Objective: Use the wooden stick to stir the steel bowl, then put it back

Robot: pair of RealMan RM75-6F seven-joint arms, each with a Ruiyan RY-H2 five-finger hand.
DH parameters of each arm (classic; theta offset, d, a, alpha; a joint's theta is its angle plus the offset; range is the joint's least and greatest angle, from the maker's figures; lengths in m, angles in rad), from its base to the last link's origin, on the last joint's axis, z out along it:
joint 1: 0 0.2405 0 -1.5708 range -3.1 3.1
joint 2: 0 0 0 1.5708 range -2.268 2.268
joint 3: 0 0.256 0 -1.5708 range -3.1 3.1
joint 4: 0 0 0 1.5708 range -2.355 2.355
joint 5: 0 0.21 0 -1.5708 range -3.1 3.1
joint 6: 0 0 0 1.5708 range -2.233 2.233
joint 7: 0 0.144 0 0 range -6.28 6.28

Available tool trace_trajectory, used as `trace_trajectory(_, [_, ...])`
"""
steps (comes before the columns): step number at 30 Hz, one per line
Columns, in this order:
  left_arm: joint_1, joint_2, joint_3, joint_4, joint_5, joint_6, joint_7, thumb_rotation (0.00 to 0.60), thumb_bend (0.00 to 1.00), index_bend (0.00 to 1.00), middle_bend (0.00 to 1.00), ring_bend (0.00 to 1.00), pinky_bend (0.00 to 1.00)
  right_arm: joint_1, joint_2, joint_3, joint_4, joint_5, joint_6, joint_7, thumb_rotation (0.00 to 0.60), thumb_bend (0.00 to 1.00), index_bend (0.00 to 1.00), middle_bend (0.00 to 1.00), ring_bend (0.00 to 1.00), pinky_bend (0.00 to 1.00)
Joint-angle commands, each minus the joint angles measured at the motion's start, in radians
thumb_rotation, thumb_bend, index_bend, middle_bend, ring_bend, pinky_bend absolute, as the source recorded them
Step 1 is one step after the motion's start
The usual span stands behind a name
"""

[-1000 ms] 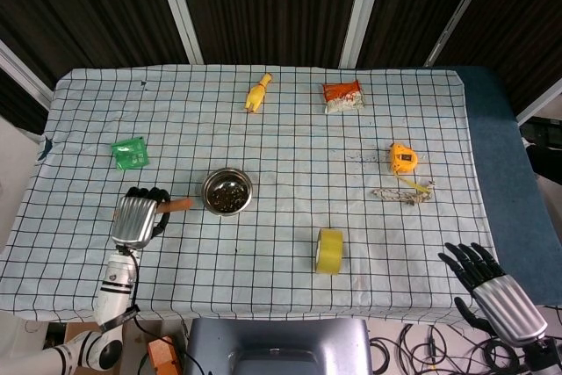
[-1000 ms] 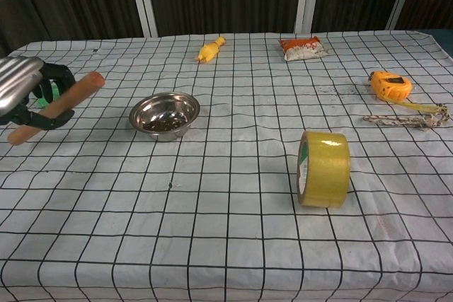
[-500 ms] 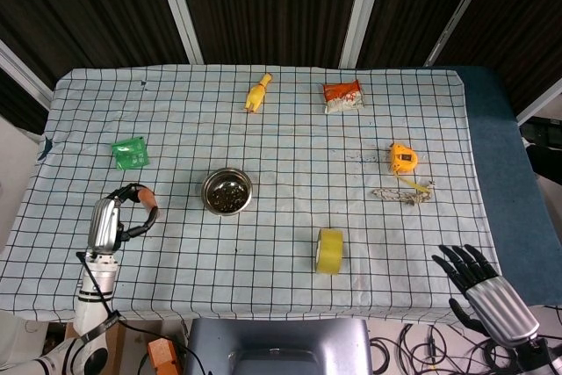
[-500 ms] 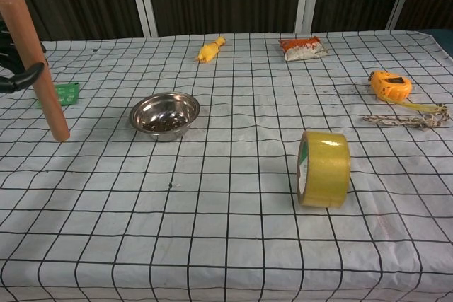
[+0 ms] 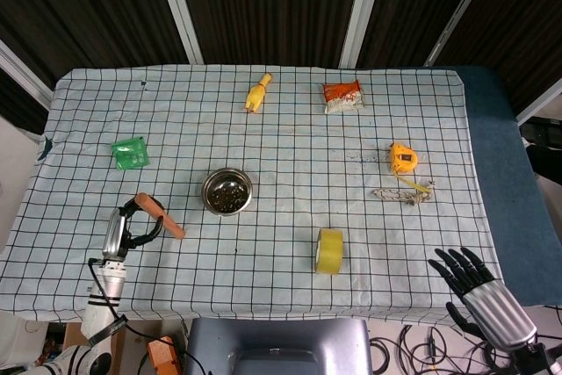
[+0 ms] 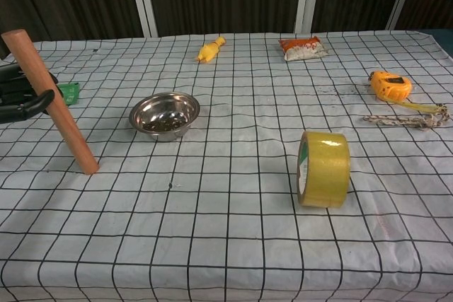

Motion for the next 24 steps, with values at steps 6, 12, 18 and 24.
trace_trajectory(6, [0.025,-0.009,0.014,0.07,0.041,0.027,-0.14,0.6,0.52,0.66,0.61,0.44,0.42,0.0,0.0,-0.001,0.001,-0.003,-0.002,-0.002,0.6,0.43,0.0,0.0,0.0,0.01])
trace_trajectory(12, [0.044,-0.01,0.046,0.147,0.103,0.074,-0.3,0.6,0.5,0.52,0.55,0.32,0.31,-0.001,-0.002,-0.001,0.0,-0.004,-0.003,-0.006,0.6,0.43,0.0,0.0,0.0,0.01])
trace_trajectory(18, [0.043,-0.009,0.066,0.179,0.127,0.072,-0.4,0.6,0.47,0.34,0.45,0.24,0.25,-0.001,-0.003,0.0,-0.001,-0.003,-0.005,-0.009,0.6,0.43,0.0,0.0,0.0,0.01])
trace_trajectory(24, [0.037,0.03,0.078,0.146,0.133,0.038,-0.482,0.6,0.46,0.32,0.44,0.22,0.25,0.0,0.0,-0.003,0.0,-0.006,-0.004,-0.001,0.6,0.43,0.0,0.0,0.0,0.01])
